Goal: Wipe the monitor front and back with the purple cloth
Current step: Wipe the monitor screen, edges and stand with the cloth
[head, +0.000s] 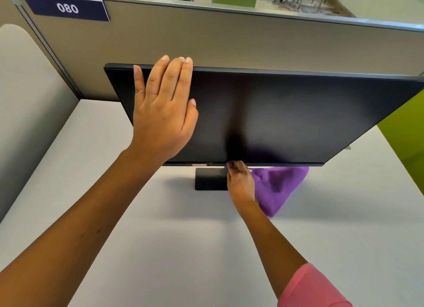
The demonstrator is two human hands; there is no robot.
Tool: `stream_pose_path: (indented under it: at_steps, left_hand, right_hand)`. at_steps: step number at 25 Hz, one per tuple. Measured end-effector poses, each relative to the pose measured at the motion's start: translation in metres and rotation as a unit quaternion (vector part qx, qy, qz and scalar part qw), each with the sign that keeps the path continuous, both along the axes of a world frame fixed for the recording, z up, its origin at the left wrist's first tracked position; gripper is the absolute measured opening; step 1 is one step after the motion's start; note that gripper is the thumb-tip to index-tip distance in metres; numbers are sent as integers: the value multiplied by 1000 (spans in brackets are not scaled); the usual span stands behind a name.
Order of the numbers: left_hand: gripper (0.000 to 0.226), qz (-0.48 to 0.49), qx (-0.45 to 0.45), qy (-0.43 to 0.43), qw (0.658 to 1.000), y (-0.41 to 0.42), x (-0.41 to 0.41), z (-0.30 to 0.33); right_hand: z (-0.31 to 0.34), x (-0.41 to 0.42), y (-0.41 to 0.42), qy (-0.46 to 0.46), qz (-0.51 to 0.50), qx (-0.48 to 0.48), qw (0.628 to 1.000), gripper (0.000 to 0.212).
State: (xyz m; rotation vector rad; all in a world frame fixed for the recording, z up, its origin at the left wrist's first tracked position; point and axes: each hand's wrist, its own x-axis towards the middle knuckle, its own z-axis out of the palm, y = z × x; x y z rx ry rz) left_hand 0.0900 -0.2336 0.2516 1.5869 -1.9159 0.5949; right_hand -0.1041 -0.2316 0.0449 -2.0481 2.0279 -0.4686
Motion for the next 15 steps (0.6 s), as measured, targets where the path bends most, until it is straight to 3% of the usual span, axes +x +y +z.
stream_pose_path:
  at_steps: [5,8,12,15]
  left_hand:
    - [54,-30,7,-17,999,0,10,4]
    - [53,-56,12,-25,998,1,16,8]
    - [52,-68,20,-15,997,3,31,11]
    - [51,-68,21,-12,997,3,43,12]
  right_hand:
    - [1,53,-1,-36,36,18,999,26]
    - [5,68,8,-12,103,-47,993,30]
    - [1,59,18,-100,24,-200,974,20]
    - [-3,40,21,-103,-57,-208,971,19]
